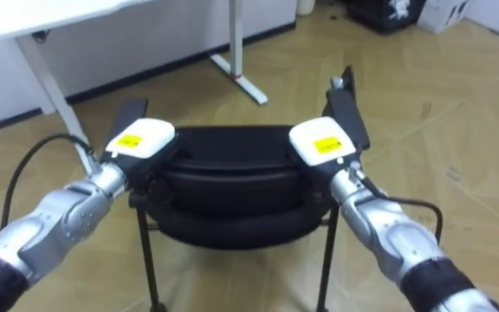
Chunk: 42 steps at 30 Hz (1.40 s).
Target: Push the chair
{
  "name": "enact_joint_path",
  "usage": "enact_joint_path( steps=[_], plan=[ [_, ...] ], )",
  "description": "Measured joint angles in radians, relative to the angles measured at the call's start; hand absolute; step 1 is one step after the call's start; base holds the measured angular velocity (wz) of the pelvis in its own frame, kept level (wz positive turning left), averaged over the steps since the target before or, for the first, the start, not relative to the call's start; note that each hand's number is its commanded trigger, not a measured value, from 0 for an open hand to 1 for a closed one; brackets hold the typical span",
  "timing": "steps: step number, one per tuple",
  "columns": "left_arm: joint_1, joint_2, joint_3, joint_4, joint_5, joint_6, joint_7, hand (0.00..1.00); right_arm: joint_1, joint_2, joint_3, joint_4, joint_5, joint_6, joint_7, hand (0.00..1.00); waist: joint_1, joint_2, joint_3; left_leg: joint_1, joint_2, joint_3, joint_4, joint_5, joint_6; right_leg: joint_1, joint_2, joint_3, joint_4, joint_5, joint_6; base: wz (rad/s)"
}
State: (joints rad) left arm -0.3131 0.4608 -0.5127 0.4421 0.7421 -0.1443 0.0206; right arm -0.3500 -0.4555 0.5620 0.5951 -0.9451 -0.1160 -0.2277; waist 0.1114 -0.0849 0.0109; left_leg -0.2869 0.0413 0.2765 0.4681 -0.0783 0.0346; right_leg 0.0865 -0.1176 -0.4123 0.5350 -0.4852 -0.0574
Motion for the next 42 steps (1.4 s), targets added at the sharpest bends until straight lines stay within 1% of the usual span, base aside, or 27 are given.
enact_joint_path(
  steps=[1,2,3,4,6,7,8,11,13,15,16,17,18,19,20,22,24,25,26,28,29,30,31,35,37,39,42],
  plan=[
    [-0.003,-0.001,0.001,0.001,0.000,-0.001,0.000,1.00,-0.002,-0.004,0.003,0.000,0.005,0.002,0.000,1.00,0.006,-0.005,-0.0015,0.012,-0.018,0.009,-0.007,-0.016,0.027,-0.003,-0.022,0.001,0.030,-0.006,0.010,-0.20],
    [-0.007,-0.004,0.008,0.007,0.000,-0.001,0.008,1.00,-0.021,-0.003,0.007,0.007,0.006,0.005,0.001,1.00,0.013,-0.016,-0.0013,0.016,-0.034,0.023,0.018,-0.043,0.049,-0.052,-0.073,-0.002,0.183,-0.007,0.051,-0.24],
    [-0.016,-0.011,0.010,0.020,-0.010,-0.001,0.016,1.00,-0.041,-0.005,0.007,0.013,0.004,0.008,0.000,1.00,0.009,0.007,0.0100,0.009,-0.040,0.010,0.074,-0.085,0.059,-0.148,-0.133,0.006,0.416,0.073,0.125,-0.20],
    [-0.018,-0.018,0.009,0.031,-0.016,-0.001,0.017,1.00,-0.044,-0.004,0.007,0.016,0.003,0.008,0.000,1.00,0.006,0.017,0.0096,0.006,-0.039,-0.004,0.099,-0.105,0.062,-0.196,-0.158,0.019,0.516,0.142,0.138,-0.06],
    [-0.033,-0.025,0.002,0.067,-0.022,-0.015,0.019,1.00,-0.042,0.004,0.018,0.041,0.004,0.002,0.000,1.00,0.006,0.051,0.0165,0.037,-0.036,-0.060,0.132,-0.158,0.064,-0.319,-0.177,0.095,0.724,0.473,0.101,0.06],
    [-0.038,-0.021,0.001,0.071,-0.020,-0.019,0.019,1.00,-0.043,0.010,0.018,0.048,0.006,-0.001,-0.001,1.00,0.006,0.060,0.0132,0.040,-0.035,-0.078,0.139,-0.168,0.063,-0.347,-0.175,0.109,0.761,0.533,0.108,0.17],
    [-0.046,-0.013,0.001,0.078,-0.007,-0.024,0.020,1.00,-0.046,0.026,0.012,0.063,0.011,-0.002,-0.009,1.00,0.012,0.055,0.0180,0.039,-0.032,-0.102,0.160,-0.185,0.061,-0.395,-0.175,0.124,0.834,0.532,0.104,0.21],
    [-0.084,-0.002,-0.001,0.096,0.000,-0.023,0.028,1.00,-0.069,0.050,0.014,0.089,0.012,-0.002,-0.014,1.00,0.025,0.063,0.0282,0.044,-0.020,-0.166,0.198,-0.223,0.043,-0.481,-0.152,0.125,0.820,0.374,0.103,0.18],
    [-0.092,0.003,0.004,0.118,-0.001,-0.030,0.043,1.00,-0.083,0.073,0.017,0.108,0.006,0.002,-0.024,1.00,0.025,0.077,0.0380,0.053,-0.018,-0.213,0.200,-0.240,0.027,-0.487,-0.125,0.125,0.633,0.308,0.110,0.21],
    [-0.109,0.007,0.000,0.141,-0.001,-0.040,0.060,1.00,-0.094,0.088,0.013,0.112,-0.005,0.012,-0.049,1.00,0.016,0.067,0.0425,0.049,-0.019,-0.259,0.199,-0.254,0.002,-0.459,-0.103,0.131,0.255,0.295,0.114,0.52],
    [-0.119,0.009,0.001,0.146,0.000,-0.040,0.064,1.00,-0.099,0.092,0.012,0.114,-0.009,0.014,-0.053,1.00,0.009,0.060,0.0445,0.050,-0.019,-0.261,0.199,-0.259,-0.007,-0.446,-0.105,0.135,0.172,0.295,0.114,0.55],
    [-0.125,0.012,0.002,0.160,-0.005,-0.041,0.077,1.00,-0.113,0.100,0.013,0.121,-0.011,0.016,-0.056,1.00,0.006,0.053,0.0441,0.050,-0.015,-0.270,0.212,-0.271,-0.028,-0.432,-0.111,0.137,0.095,0.313,0.105,0.44],
    [-0.129,0.012,0.005,0.177,-0.013,-0.042,0.086,1.00,-0.128,0.106,0.016,0.136,-0.012,0.016,-0.061,1.00,0.009,0.043,0.0337,0.045,-0.001,-0.283,0.229,-0.285,-0.051,-0.428,-0.092,0.132,0.116,0.300,0.068,0.37],
    [-0.131,0.011,0.008,0.180,-0.017,-0.042,0.086,1.00,-0.136,0.106,0.018,0.139,-0.012,0.016,-0.061,1.00,0.016,0.048,0.0334,0.045,0.011,-0.278,0.234,-0.292,-0.063,-0.427,-0.087,0.124,0.125,0.290,0.051,0.26],
    [-0.131,0.008,0.019,0.181,-0.020,-0.042,0.086,1.00,-0.150,0.105,0.020,0.144,-0.012,0.016,-0.060,1.00,0.020,0.060,0.0309,0.047,0.048,-0.276,0.237,-0.303,-0.087,-0.420,-0.070,0.099,0.132,0.271,0.020,0.14],
    [-0.135,0.002,0.029,0.179,-0.015,-0.044,0.087,1.00,-0.179,0.105,0.028,0.147,-0.012,0.016,-0.042,1.00,0.034,0.061,0.0296,0.054,0.086,-0.275,0.230,-0.309,-0.117,-0.417,-0.048,0.081,0.151,0.236,-0.008,0.17],
    [-0.135,-0.001,0.045,0.176,-0.004,-0.044,0.090,1.00,-0.199,0.104,0.028,0.149,-0.011,0.016,-0.029,1.00,0.036,0.053,0.0288,0.059,0.115,-0.278,0.246,-0.292,-0.147,-0.404,-0.035,0.046,0.180,0.184,-0.033,0.39],
    [-0.138,0.000,0.044,0.176,-0.004,-0.044,0.093,1.00,-0.204,0.103,0.028,0.150,-0.011,0.015,-0.028,1.00,0.034,0.049,0.0312,0.051,0.123,-0.274,0.275,-0.284,-0.141,-0.399,-0.033,0.041,0.192,0.167,-0.038,0.36],
    [-0.139,0.000,0.040,0.180,-0.004,-0.044,0.101,1.00,-0.211,0.108,0.031,0.169,-0.009,0.012,-0.025,1.00,0.041,0.039,0.0375,0.031,0.133,-0.268,0.353,-0.256,-0.117,-0.384,-0.033,0.039,0.218,0.136,-0.045,0.21],
    [-0.134,-0.002,0.037,0.186,-0.004,-0.042,0.107,1.00,-0.213,0.112,0.045,0.188,0.002,0.007,-0.022,1.00,0.051,0.036,0.0381,-0.014,0.156,-0.270,0.493,-0.184,-0.087,-0.343,-0.022,0.027,0.231,0.099,-0.048,0.11],
    [-0.125,-0.003,0.025,0.187,-0.004,-0.040,0.110,1.00,-0.207,0.112,0.050,0.198,0.005,0.002,-0.022,1.00,0.061,0.035,0.0383,-0.048,0.164,-0.282,0.575,-0.115,-0.070,-0.313,-0.015,0.018,0.231,0.081,-0.052,0.15],
    [-0.123,-0.006,0.021,0.187,-0.004,-0.035,0.117,1.00,-0.201,0.112,0.050,0.204,0.005,-0.004,-0.022,1.00,0.062,0.035,0.0387,-0.071,0.162,-0.287,0.625,-0.064,-0.065,-0.285,-0.015,0.003,0.231,0.070,-0.063,0.19],
    [-0.117,-0.010,0.021,0.187,0.000,-0.034,0.119,1.00,-0.197,0.112,0.049,0.206,0.005,-0.005,-0.022,1.00,0.062,0.033,0.0400,-0.078,0.158,-0.286,0.641,-0.047,-0.066,-0.273,-0.014,0.001,0.231,0.063,-0.066,0.26],
    [-0.108,-0.030,0.024,0.187,0.011,-0.020,0.134,1.00,-0.199,0.106,0.046,0.213,0.005,-0.008,-0.022,1.00,0.076,0.035,0.0432,-0.150,0.088,-0.248,0.652,-0.047,-0.067,-0.236,-0.015,0.000,0.225,0.030,-0.060,0.02],
    [-0.116,-0.033,0.026,0.186,0.011,-0.018,0.146,1.00,-0.204,0.104,0.046,0.211,0.004,-0.008,-0.025,1.00,0.078,0.034,0.0441,-0.174,0.059,-0.216,0.554,-0.048,-0.066,-0.233,-0.018,0.000,0.223,0.022,-0.060,-0.04],
    [-0.123,-0.035,0.020,0.185,0.011,-0.010,0.166,1.00,-0.214,0.101,0.046,0.220,0.004,-0.008,-0.047,1.00,0.079,0.033,0.0449,-0.175,0.025,-0.182,0.325,-0.046,-0.066,-0.236,-0.020,-0.006,0.207,0.019,-0.054,0.00],
    [-0.140,-0.041,0.016,0.185,0.014,-0.010,0.193,1.00,-0.219,0.089,0.043,0.220,0.004,-0.003,-0.090,1.00,0.075,0.036,0.0439,-0.171,-0.004,-0.182,0.133,-0.039,-0.069,-0.235,-0.021,-0.021,0.191,0.019,-0.051,0.06]
  ],
)
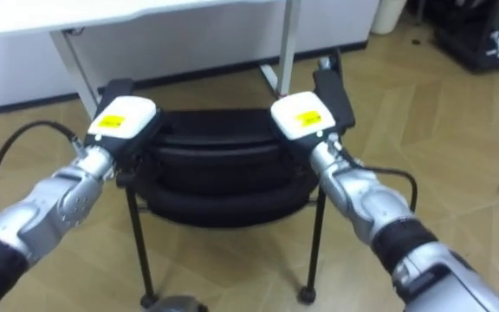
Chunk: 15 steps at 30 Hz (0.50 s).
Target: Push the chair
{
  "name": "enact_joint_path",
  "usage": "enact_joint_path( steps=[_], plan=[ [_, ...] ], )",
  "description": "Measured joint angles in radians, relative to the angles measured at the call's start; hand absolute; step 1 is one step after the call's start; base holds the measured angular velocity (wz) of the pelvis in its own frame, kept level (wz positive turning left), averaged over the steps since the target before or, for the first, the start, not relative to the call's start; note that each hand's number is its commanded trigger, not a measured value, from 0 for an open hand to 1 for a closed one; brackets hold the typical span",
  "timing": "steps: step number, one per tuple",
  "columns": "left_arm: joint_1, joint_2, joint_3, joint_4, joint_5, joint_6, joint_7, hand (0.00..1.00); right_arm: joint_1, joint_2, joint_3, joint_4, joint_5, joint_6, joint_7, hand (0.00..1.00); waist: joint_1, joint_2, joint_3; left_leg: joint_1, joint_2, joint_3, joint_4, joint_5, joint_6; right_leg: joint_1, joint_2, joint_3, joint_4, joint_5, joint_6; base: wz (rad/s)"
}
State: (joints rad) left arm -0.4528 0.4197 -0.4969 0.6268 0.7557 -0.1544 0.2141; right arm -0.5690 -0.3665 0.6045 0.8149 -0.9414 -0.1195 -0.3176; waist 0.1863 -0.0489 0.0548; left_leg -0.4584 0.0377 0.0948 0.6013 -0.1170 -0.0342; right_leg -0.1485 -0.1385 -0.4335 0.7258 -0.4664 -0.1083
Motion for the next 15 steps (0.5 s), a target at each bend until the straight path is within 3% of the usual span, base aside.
enact_joint_path(
  steps=[1,2,3,6,7,8,9,11,12,13,15],
  plan=[
    [-0.003,-0.001,-0.001,0.000,0.000,0.001,0.002,1.00,-0.002,-0.002,0.000,0.000,0.000,0.001,-0.006,1.00,-0.001,0.000,-0.0001,0.003,-0.004,0.001,-0.022,0.000,0.001,0.002,-0.001,0.000,-0.002,-0.002,0.004,0.12],
    [-0.017,-0.002,-0.002,-0.002,0.000,0.006,0.003,1.00,-0.007,-0.001,-0.006,0.001,-0.001,0.005,-0.016,1.00,-0.009,-0.002,0.0013,0.009,-0.016,0.004,-0.050,0.029,0.029,0.006,-0.007,0.000,-0.002,-0.008,0.015,0.14],
    [-0.025,-0.005,0.000,-0.003,-0.001,0.013,0.003,1.00,-0.015,-0.002,-0.007,0.002,-0.001,0.011,-0.023,1.00,-0.017,-0.005,0.0042,0.016,-0.026,0.013,-0.068,0.047,0.042,0.006,-0.015,0.007,-0.005,-0.014,0.028,0.13],
    [-0.039,-0.010,0.002,-0.003,-0.001,0.017,0.024,1.00,-0.037,-0.011,-0.008,0.003,-0.003,0.014,-0.040,1.00,-0.016,-0.006,0.0071,0.016,-0.031,0.050,-0.068,0.048,0.060,0.007,-0.032,0.016,-0.015,-0.022,0.053,-0.03],
    [-0.039,-0.010,0.001,-0.003,-0.001,0.018,0.026,1.00,-0.039,-0.014,-0.008,0.002,-0.003,0.015,-0.042,1.00,-0.015,-0.006,0.0072,0.017,-0.034,0.053,-0.065,0.039,0.074,0.008,-0.037,0.018,-0.015,-0.027,0.059,-0.11],
    [-0.047,-0.011,0.002,-0.003,0.000,0.018,0.032,1.00,-0.041,-0.017,-0.008,-0.001,-0.003,0.020,-0.051,1.00,-0.013,-0.009,0.0070,0.022,-0.034,0.075,-0.055,0.015,0.108,0.014,-0.047,0.024,-0.015,-0.034,0.071,-0.15],
    [-0.046,-0.015,0.002,-0.004,0.001,0.018,0.040,1.00,-0.041,-0.017,-0.008,-0.004,-0.002,0.027,-0.056,1.00,-0.009,-0.013,0.0070,0.038,-0.033,0.102,-0.050,-0.008,0.118,0.021,-0.060,0.039,-0.012,-0.039,0.082,-0.20],
    [-0.038,-0.016,0.004,-0.005,0.002,0.020,0.046,1.00,-0.043,-0.023,-0.008,-0.008,-0.002,0.029,-0.061,1.00,-0.001,-0.027,0.0081,0.056,-0.052,0.127,-0.043,-0.040,0.130,0.022,-0.090,0.050,0.024,-0.046,0.097,-0.18],
    [-0.042,-0.018,0.004,-0.006,0.002,0.022,0.051,1.00,-0.049,-0.027,-0.008,-0.007,-0.002,0.029,-0.064,1.00,-0.007,-0.027,0.0075,0.059,-0.058,0.135,-0.024,-0.061,0.137,0.009,-0.112,0.045,0.081,-0.032,0.121,-0.03],
    [-0.045,-0.017,0.003,-0.006,0.002,0.023,0.051,1.00,-0.051,-0.028,-0.008,-0.005,-0.002,0.029,-0.064,1.00,-0.009,-0.027,0.0075,0.061,-0.060,0.137,-0.014,-0.068,0.134,0.002,-0.124,0.046,0.111,-0.024,0.129,0.10],
    [-0.063,-0.014,-0.007,-0.006,0.006,0.023,0.055,1.00,-0.053,-0.027,-0.008,0.006,0.002,0.031,-0.073,1.00,-0.014,-0.035,0.0106,0.071,-0.065,0.131,0.032,-0.123,0.145,-0.027,-0.159,0.047,0.228,0.024,0.133,0.06]
  ],
)
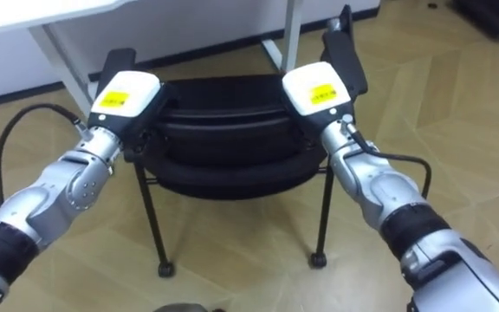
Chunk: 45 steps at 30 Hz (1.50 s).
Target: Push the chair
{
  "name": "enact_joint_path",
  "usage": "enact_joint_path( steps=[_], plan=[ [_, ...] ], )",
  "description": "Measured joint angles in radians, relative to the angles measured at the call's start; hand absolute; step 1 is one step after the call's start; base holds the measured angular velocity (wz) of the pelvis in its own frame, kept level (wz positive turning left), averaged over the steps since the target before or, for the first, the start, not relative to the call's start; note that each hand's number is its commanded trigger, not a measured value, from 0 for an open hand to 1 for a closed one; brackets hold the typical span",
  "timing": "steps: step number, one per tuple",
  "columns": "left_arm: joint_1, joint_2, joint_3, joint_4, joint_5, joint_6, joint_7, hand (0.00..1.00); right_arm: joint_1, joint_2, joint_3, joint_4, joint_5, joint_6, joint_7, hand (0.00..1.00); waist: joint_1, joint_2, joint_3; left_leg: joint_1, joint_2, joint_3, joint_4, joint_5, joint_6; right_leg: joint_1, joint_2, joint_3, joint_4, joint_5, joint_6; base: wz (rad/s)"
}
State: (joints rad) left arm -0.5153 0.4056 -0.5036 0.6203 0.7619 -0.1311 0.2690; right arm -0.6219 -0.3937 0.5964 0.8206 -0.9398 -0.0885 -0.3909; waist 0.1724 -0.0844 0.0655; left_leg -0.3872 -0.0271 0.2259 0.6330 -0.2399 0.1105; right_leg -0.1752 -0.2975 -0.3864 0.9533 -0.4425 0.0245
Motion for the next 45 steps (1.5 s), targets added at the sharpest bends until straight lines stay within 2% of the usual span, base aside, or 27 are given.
enact_joint_path(
  steps=[1,2,3,4,5,8,9,10,11,12,13,14,15,16,17,18,20,22,24,27,31,34,37,38,39,42,45],
  plan=[
    [-0.004,-0.001,-0.002,0.000,0.006,0.000,0.001,1.00,0.000,0.002,0.000,0.004,0.001,0.001,-0.004,1.00,-0.002,0.000,0.0000,0.005,0.000,-0.009,0.010,-0.017,0.004,-0.012,-0.005,0.001,0.031,0.022,-0.001,0.00],
    [-0.010,-0.004,-0.009,0.003,0.017,0.000,0.003,1.00,0.008,0.009,-0.001,0.013,0.003,0.007,-0.016,1.00,-0.006,0.004,-0.0015,0.017,-0.002,-0.029,0.020,-0.036,0.002,-0.041,-0.010,0.019,0.100,0.086,-0.008,0.11],
    [-0.018,-0.004,-0.020,0.006,0.029,-0.002,0.005,1.00,0.019,0.010,0.000,0.013,0.014,0.011,-0.024,1.00,-0.011,0.001,-0.0014,0.031,0.000,-0.050,0.021,-0.049,0.000,-0.079,-0.005,0.043,0.155,0.101,-0.007,0.15],
    [-0.021,-0.002,-0.024,0.007,0.031,-0.002,0.007,1.00,0.021,0.011,0.000,0.013,0.020,0.011,-0.024,1.00,-0.011,0.002,-0.0002,0.035,0.004,-0.060,0.024,-0.055,-0.003,-0.105,0.004,0.051,0.167,0.093,-0.002,0.23],
    [-0.034,0.001,-0.028,0.014,0.033,-0.002,0.009,1.00,0.025,0.012,0.000,0.010,0.026,0.015,-0.027,1.00,-0.013,0.014,0.0069,0.046,0.020,-0.083,0.031,-0.067,-0.010,-0.161,0.034,0.060,0.160,0.078,0.003,0.28],
    [-0.035,0.003,-0.027,0.038,0.033,-0.007,0.009,1.00,0.038,0.029,0.000,0.008,0.017,0.018,-0.027,1.00,-0.031,0.030,0.0098,0.082,0.046,-0.117,0.048,-0.099,-0.024,-0.266,0.073,0.087,-0.007,0.101,-0.008,0.37],
    [-0.033,0.003,-0.028,0.048,0.033,-0.009,0.009,1.00,0.050,0.033,0.000,0.006,0.017,0.013,-0.028,1.00,-0.032,0.034,0.0117,0.099,0.050,-0.130,0.057,-0.120,-0.037,-0.265,0.081,0.089,-0.136,0.137,-0.010,0.21],
    [-0.030,0.004,-0.028,0.052,0.033,-0.011,0.010,1.00,0.055,0.037,0.000,0.006,0.017,0.011,-0.029,1.00,-0.031,0.029,0.0087,0.106,0.051,-0.135,0.060,-0.131,-0.046,-0.264,0.086,0.100,-0.201,0.160,-0.009,0.30],
    [-0.024,0.006,-0.028,0.060,0.034,-0.018,0.014,1.00,0.057,0.043,0.001,0.011,0.016,0.004,-0.029,1.00,-0.036,0.017,0.0025,0.116,0.046,-0.150,0.068,-0.150,-0.064,-0.264,0.093,0.134,-0.295,0.213,-0.009,0.42],
    [-0.012,0.007,-0.025,0.063,0.035,-0.022,0.020,1.00,0.058,0.045,0.001,0.011,0.013,0.000,-0.028,1.00,-0.043,0.009,-0.0103,0.119,0.051,-0.176,0.089,-0.169,-0.084,-0.251,0.102,0.130,-0.294,0.247,-0.031,0.47],
    [-0.014,0.006,-0.020,0.064,0.034,-0.023,0.024,1.00,0.058,0.045,0.001,0.009,0.012,0.000,-0.028,1.00,-0.048,0.009,-0.0124,0.118,0.055,-0.186,0.097,-0.174,-0.097,-0.246,0.109,0.126,-0.292,0.261,-0.049,0.47],
    [-0.013,-0.002,-0.019,0.067,0.034,-0.021,0.029,1.00,0.052,0.041,0.000,0.006,0.010,0.003,-0.029,1.00,-0.057,0.015,-0.0136,0.120,0.067,-0.199,0.102,-0.184,-0.116,-0.239,0.118,0.109,-0.281,0.252,-0.068,0.19],
    [-0.017,-0.007,-0.012,0.068,0.033,-0.020,0.032,1.00,0.036,0.038,0.001,0.009,0.006,0.004,-0.024,1.00,-0.052,0.032,-0.0150,0.127,0.083,-0.202,0.097,-0.190,-0.127,-0.235,0.131,0.100,-0.276,0.242,-0.084,0.13],
    [-0.014,-0.012,-0.009,0.070,0.033,-0.019,0.033,1.00,0.029,0.035,0.002,0.009,0.004,0.004,-0.021,1.00,-0.053,0.035,-0.0128,0.129,0.087,-0.207,0.094,-0.191,-0.132,-0.232,0.131,0.087,-0.274,0.238,-0.091,0.04],
    [-0.017,-0.016,-0.008,0.075,0.032,-0.016,0.039,1.00,0.018,0.028,0.009,0.009,0.003,0.004,-0.020,1.00,-0.052,0.037,-0.0112,0.134,0.092,-0.217,0.082,-0.191,-0.144,-0.230,0.134,0.077,-0.267,0.222,-0.104,0.16],
    [-0.018,-0.015,-0.007,0.076,0.031,-0.016,0.052,1.00,0.007,0.028,0.011,0.009,0.004,0.003,-0.013,1.00,-0.051,0.027,-0.0046,0.145,0.097,-0.219,0.073,-0.190,-0.156,-0.228,0.138,0.078,-0.250,0.196,-0.111,0.18],
    [-0.021,-0.010,-0.005,0.075,0.029,-0.016,0.055,1.00,-0.003,0.031,0.011,0.009,0.004,0.003,-0.002,1.00,-0.051,0.026,-0.0045,0.149,0.115,-0.214,0.086,-0.197,-0.171,-0.224,0.146,0.065,-0.221,0.153,-0.120,0.18],
    [-0.028,-0.004,0.007,0.076,0.028,-0.017,0.055,1.00,-0.022,0.037,0.010,0.013,0.003,0.003,0.006,1.00,-0.050,0.023,-0.0018,0.126,0.137,-0.200,0.153,-0.187,-0.182,-0.223,0.146,0.050,-0.189,0.120,-0.140,0.19],
    [-0.029,-0.002,0.009,0.080,0.028,-0.016,0.055,1.00,-0.028,0.045,0.010,0.021,0.003,0.002,0.011,1.00,-0.051,0.019,0.0040,0.070,0.168,-0.202,0.280,-0.140,-0.179,-0.203,0.142,0.009,-0.158,0.074,-0.158,0.23],
    [-0.029,-0.008,0.009,0.088,0.029,-0.009,0.065,1.00,-0.027,0.048,0.009,0.023,0.001,0.001,0.011,1.00,-0.073,0.018,0.0060,0.040,0.175,-0.228,0.340,-0.092,-0.175,-0.164,0.132,-0.048,-0.144,0.031,-0.163,0.45],
    [-0.036,-0.032,0.010,0.102,0.029,0.007,0.083,1.00,-0.035,0.047,0.008,0.026,0.001,0.002,0.012,1.00,-0.083,0.011,0.0109,0.009,0.174,-0.233,0.369,-0.046,-0.187,-0.145,0.120,-0.081,-0.134,-0.003,-0.176,0.36],
    [-0.032,-0.057,0.010,0.115,0.035,0.022,0.102,1.00,-0.036,0.046,0.009,0.027,0.000,0.006,0.014,1.00,-0.072,0.008,0.0126,-0.029,0.148,-0.210,0.299,-0.046,-0.190,-0.133,0.110,-0.091,-0.143,-0.012,-0.184,0.08],
    [-0.031,-0.070,0.009,0.115,0.035,0.039,0.117,1.00,-0.043,0.040,0.010,0.027,-0.004,0.008,0.013,1.00,-0.063,0.003,0.0134,-0.060,0.104,-0.184,0.114,-0.043,-0.192,-0.127,0.106,-0.096,-0.165,-0.012,-0.186,0.05],
    [-0.029,-0.073,0.009,0.110,0.035,0.045,0.119,1.00,-0.047,0.038,0.012,0.030,-0.004,0.008,0.013,1.00,-0.058,0.002,0.0139,-0.062,0.095,-0.167,0.037,-0.031,-0.191,-0.123,0.108,-0.098,-0.174,-0.011,-0.188,0.04],
    [-0.029,-0.074,0.010,0.102,0.034,0.049,0.121,1.00,-0.053,0.035,0.014,0.029,-0.004,0.008,0.012,1.00,-0.057,0.005,0.0116,-0.074,0.082,-0.168,-0.007,0.011,-0.182,-0.122,0.108,-0.101,-0.181,-0.010,-0.189,0.07],
    [-0.025,-0.073,0.014,0.073,0.033,0.066,0.120,1.00,-0.064,0.029,0.016,0.027,-0.006,0.010,0.011,1.00,-0.049,0.006,0.0108,-0.081,0.062,-0.182,-0.080,0.081,-0.187,-0.116,0.111,-0.109,-0.201,0.001,-0.202,0.10],
    [-0.004,-0.070,0.022,0.030,0.032,0.082,0.117,1.00,-0.066,0.023,0.020,0.019,-0.012,0.010,0.009,1.00,-0.029,0.007,0.0097,-0.073,0.043,-0.184,-0.085,0.099,-0.184,-0.109,0.111,-0.110,-0.209,-0.003,-0.194,-0.11]
  ],
)
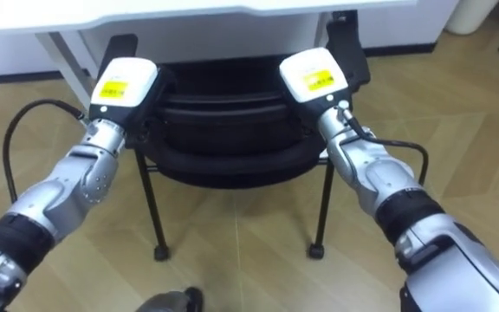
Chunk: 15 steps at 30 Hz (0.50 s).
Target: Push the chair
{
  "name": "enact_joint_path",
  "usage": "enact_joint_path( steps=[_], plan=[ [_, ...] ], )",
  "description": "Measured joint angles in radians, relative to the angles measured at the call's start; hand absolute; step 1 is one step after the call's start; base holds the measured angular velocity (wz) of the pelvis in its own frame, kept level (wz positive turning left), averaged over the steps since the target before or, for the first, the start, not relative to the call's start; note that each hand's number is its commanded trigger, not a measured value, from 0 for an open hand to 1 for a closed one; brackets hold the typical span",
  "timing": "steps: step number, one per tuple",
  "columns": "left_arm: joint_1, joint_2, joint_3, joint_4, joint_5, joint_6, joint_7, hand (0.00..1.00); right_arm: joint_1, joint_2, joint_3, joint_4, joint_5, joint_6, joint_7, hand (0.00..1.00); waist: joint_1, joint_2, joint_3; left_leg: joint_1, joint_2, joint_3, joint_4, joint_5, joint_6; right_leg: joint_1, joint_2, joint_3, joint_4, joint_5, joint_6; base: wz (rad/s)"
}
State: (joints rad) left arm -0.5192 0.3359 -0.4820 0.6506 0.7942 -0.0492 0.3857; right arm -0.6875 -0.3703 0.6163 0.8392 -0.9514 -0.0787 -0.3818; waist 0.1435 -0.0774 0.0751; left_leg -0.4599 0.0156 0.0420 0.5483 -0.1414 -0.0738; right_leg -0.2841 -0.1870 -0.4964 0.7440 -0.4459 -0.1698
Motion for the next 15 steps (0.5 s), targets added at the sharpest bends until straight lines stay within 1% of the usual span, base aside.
enact_joint_path(
  steps=[2,3,4,5,6,7,8,9,10,11,12,13,14,15],
  plan=[
    [0.002,0.002,0.003,-0.013,0.001,0.006,-0.001,1.00,-0.001,-0.002,0.000,-0.005,-0.004,0.000,0.000,1.00,0.005,0.000,0.0002,0.001,-0.013,-0.001,-0.001,0.001,0.003,0.003,-0.001,0.000,0.000,-0.005,0.009,-0.04],
    [0.001,0.003,0.003,-0.016,0.002,0.009,-0.002,1.00,-0.001,-0.005,0.000,-0.009,-0.001,0.000,0.000,1.00,0.010,-0.001,0.0002,0.001,-0.016,-0.001,-0.001,0.012,0.019,0.005,-0.001,0.001,0.001,-0.010,0.017,0.00],
    [0.001,0.004,0.003,-0.019,0.002,0.013,-0.003,1.00,-0.001,-0.005,0.000,-0.011,-0.001,0.000,0.000,1.00,0.011,-0.001,0.0000,0.001,-0.018,-0.002,-0.001,0.017,0.026,0.007,-0.002,0.001,0.001,-0.014,0.018,0.00],
    [0.002,0.008,0.002,-0.033,0.002,0.020,-0.007,1.00,-0.001,-0.006,0.000,-0.017,0.001,0.003,0.000,1.00,0.011,-0.001,-0.0006,0.002,-0.027,-0.004,-0.002,0.035,0.036,0.008,-0.005,0.001,0.004,-0.021,0.026,0.00],
    [0.005,0.016,0.002,-0.040,0.003,0.023,-0.008,1.00,0.000,-0.008,0.001,-0.024,0.007,0.006,0.000,1.00,0.013,-0.005,-0.0009,0.001,-0.030,0.000,-0.003,0.047,0.051,0.009,-0.012,0.003,0.007,-0.030,0.041,0.00],
    [0.010,0.020,0.001,-0.046,0.003,0.024,-0.010,1.00,0.000,-0.008,0.002,-0.026,0.010,0.006,0.000,1.00,0.019,-0.016,-0.0030,0.002,-0.033,0.009,-0.004,0.046,0.052,0.010,-0.018,0.008,0.007,-0.037,0.055,0.00],
    [0.010,0.022,-0.001,-0.048,0.004,0.026,-0.010,1.00,0.002,-0.007,0.003,-0.026,0.011,0.007,0.001,1.00,0.021,-0.022,-0.0044,0.005,-0.039,0.010,-0.003,0.045,0.055,0.014,-0.021,0.010,0.006,-0.039,0.059,0.00],
    [0.014,0.026,-0.006,-0.052,0.008,0.026,-0.016,1.00,0.008,-0.001,0.004,-0.016,0.012,0.007,0.002,1.00,0.025,-0.036,-0.0046,0.025,-0.049,0.011,-0.007,0.035,0.069,0.030,-0.027,0.017,0.005,-0.047,0.074,0.08],
    [0.016,0.026,-0.003,-0.055,0.023,0.026,-0.027,1.00,0.018,0.011,0.004,-0.009,0.012,0.007,0.002,1.00,0.027,-0.046,-0.0059,0.048,-0.064,0.013,-0.011,0.021,0.079,0.054,-0.033,0.020,0.003,-0.061,0.100,0.10],
    [0.029,0.025,-0.004,-0.056,0.027,0.026,-0.028,1.00,0.024,0.014,0.004,-0.009,0.012,0.007,0.002,1.00,0.029,-0.050,-0.0058,0.058,-0.066,0.014,-0.010,0.012,0.081,0.062,-0.035,0.024,0.005,-0.069,0.121,0.00],
    [0.045,0.031,0.001,-0.062,0.038,0.024,-0.028,1.00,0.032,0.021,0.009,-0.007,0.013,0.007,0.000,1.00,0.036,-0.058,-0.0084,0.075,-0.071,0.020,-0.006,-0.012,0.083,0.074,-0.041,0.036,0.019,-0.083,0.186,-0.07],
    [0.051,0.038,0.004,-0.065,0.042,0.020,-0.028,1.00,0.031,0.024,0.013,-0.003,0.016,0.007,-0.001,1.00,0.040,-0.061,-0.0098,0.081,-0.069,0.022,-0.002,-0.022,0.084,0.072,-0.042,0.055,0.038,-0.077,0.223,-0.12],
    [0.053,0.042,0.008,-0.071,0.043,0.018,-0.028,1.00,0.031,0.025,0.023,0.000,0.031,0.011,-0.002,1.00,0.049,-0.063,-0.0103,0.087,-0.061,0.023,0.019,-0.046,0.089,0.057,-0.050,0.080,0.094,-0.048,0.252,-0.13],
    [0.053,0.049,0.009,-0.077,0.044,0.017,-0.031,1.00,0.030,0.029,0.034,-0.001,0.044,0.014,-0.002,1.00,0.060,-0.063,-0.0100,0.086,-0.057,0.025,0.055,-0.077,0.092,0.040,-0.060,0.090,0.156,-0.022,0.220,-0.11]
  ],
)
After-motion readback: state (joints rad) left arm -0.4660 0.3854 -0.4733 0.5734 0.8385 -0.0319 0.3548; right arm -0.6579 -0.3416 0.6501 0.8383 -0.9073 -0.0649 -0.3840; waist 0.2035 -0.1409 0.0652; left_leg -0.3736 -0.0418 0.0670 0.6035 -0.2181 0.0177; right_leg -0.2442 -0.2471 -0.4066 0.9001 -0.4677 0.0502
